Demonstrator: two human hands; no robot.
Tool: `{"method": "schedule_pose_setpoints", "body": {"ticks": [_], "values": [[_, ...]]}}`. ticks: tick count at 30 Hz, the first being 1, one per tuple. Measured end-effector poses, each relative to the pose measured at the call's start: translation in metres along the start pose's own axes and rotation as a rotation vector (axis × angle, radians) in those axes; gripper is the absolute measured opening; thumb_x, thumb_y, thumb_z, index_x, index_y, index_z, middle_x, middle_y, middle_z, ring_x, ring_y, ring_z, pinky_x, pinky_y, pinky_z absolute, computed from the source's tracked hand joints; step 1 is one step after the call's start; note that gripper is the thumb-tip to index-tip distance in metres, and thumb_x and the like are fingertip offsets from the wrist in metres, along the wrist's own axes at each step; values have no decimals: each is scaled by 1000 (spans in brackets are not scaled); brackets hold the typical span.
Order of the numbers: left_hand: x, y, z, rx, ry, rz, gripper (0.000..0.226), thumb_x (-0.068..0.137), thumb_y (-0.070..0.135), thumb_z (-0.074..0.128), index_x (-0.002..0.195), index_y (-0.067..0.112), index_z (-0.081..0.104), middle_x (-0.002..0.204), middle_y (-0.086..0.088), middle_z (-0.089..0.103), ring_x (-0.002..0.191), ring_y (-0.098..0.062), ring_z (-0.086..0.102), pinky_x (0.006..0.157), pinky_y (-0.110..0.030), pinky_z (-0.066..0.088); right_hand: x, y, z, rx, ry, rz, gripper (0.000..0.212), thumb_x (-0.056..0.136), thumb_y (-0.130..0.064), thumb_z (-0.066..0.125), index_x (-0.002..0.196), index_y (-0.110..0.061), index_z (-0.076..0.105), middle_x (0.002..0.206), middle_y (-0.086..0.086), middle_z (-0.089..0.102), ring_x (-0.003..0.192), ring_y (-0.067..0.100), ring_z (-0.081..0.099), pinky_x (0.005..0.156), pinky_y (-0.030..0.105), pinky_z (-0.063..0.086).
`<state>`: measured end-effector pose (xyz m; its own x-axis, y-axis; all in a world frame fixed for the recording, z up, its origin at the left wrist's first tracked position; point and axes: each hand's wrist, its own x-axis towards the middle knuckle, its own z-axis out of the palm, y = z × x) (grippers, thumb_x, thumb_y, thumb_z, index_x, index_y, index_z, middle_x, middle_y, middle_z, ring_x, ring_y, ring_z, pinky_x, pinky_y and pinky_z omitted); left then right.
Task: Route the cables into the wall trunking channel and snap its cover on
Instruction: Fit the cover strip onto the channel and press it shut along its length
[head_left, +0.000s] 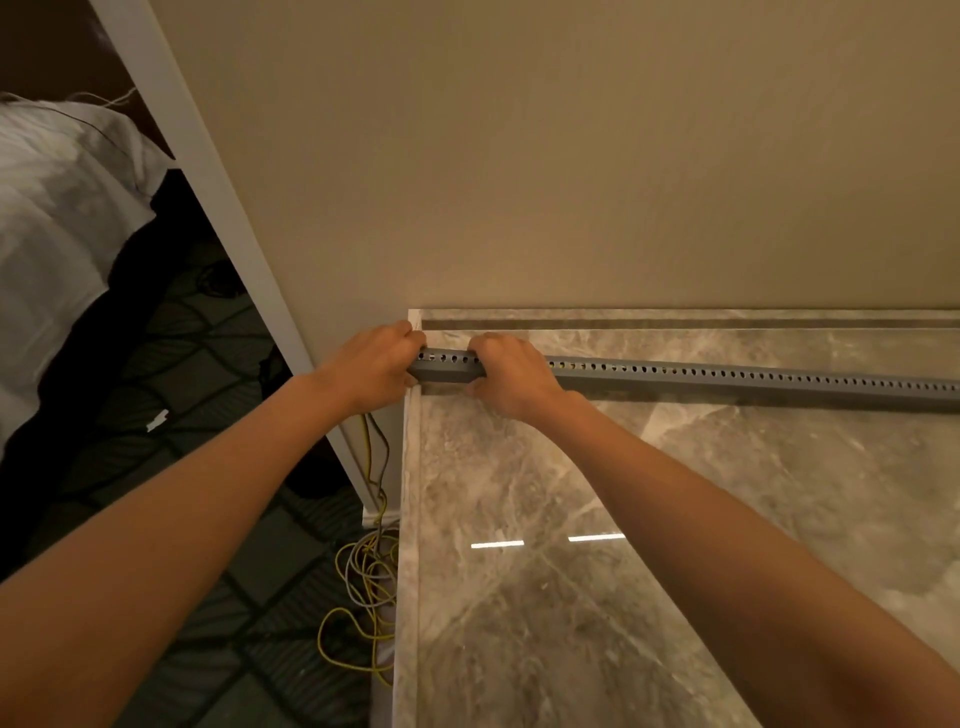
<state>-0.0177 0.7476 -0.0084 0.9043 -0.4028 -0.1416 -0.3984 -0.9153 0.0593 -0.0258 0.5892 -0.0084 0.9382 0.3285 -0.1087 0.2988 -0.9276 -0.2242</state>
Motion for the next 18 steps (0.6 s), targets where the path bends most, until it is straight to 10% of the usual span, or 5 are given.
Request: {"method": "schedule_pose_setpoints", "body": {"ticks": [18], "values": [[-9,-27,-3,-273,59,-159,26,80,20,71,99,5,64,102,-14,66,81,-17,48,72,-30,40,7,-17,6,-34,31,-69,30,91,-20,54,114,-1,56,121,17,56,111,34,52,91,40,43]]}}
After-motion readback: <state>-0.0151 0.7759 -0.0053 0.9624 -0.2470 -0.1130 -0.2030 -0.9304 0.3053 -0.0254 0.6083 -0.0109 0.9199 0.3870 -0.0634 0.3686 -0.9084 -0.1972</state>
